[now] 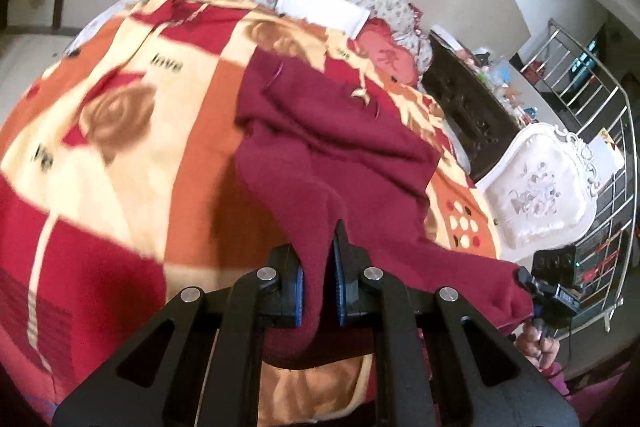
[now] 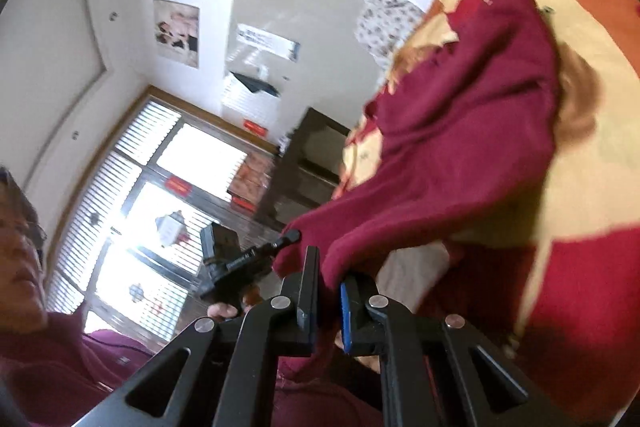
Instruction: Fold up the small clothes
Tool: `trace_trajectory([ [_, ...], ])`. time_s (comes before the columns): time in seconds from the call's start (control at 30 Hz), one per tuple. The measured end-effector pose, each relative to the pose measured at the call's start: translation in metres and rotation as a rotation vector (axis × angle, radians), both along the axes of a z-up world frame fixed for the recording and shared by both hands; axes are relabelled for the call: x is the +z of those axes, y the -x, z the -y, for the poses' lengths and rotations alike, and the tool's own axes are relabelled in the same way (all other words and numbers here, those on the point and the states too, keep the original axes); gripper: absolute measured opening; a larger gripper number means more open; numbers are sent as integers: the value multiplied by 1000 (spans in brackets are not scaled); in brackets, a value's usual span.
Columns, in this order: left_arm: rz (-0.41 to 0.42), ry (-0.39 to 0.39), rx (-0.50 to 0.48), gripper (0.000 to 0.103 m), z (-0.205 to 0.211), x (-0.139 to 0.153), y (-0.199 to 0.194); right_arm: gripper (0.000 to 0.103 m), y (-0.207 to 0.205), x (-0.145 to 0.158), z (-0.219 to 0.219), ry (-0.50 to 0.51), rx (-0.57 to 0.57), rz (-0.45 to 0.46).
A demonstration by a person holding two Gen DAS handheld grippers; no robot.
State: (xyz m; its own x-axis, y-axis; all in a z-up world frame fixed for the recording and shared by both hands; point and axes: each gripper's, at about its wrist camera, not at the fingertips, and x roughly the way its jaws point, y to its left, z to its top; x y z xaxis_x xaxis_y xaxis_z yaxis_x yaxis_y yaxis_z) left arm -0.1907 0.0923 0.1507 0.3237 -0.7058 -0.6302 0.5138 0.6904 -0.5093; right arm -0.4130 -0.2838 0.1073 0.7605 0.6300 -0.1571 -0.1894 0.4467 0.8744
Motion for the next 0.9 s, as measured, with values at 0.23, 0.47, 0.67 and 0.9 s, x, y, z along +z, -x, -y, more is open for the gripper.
trace_trajectory([
  [0.23,84,-10,-22,11,49,19,-63,8,-65,19,47,47,-69,48],
  [0.47,102,-64,0,10,132,9,-160,8,-147,18,112,100,-165,-6],
  [0.67,32,-152,23,11,181,-24,-216,8,-210,-29,165,53,-255,-233],
  [0.9,39,-106,43,64,170,-6,-236,50,-203,-22,210,-17,-390,-228],
])
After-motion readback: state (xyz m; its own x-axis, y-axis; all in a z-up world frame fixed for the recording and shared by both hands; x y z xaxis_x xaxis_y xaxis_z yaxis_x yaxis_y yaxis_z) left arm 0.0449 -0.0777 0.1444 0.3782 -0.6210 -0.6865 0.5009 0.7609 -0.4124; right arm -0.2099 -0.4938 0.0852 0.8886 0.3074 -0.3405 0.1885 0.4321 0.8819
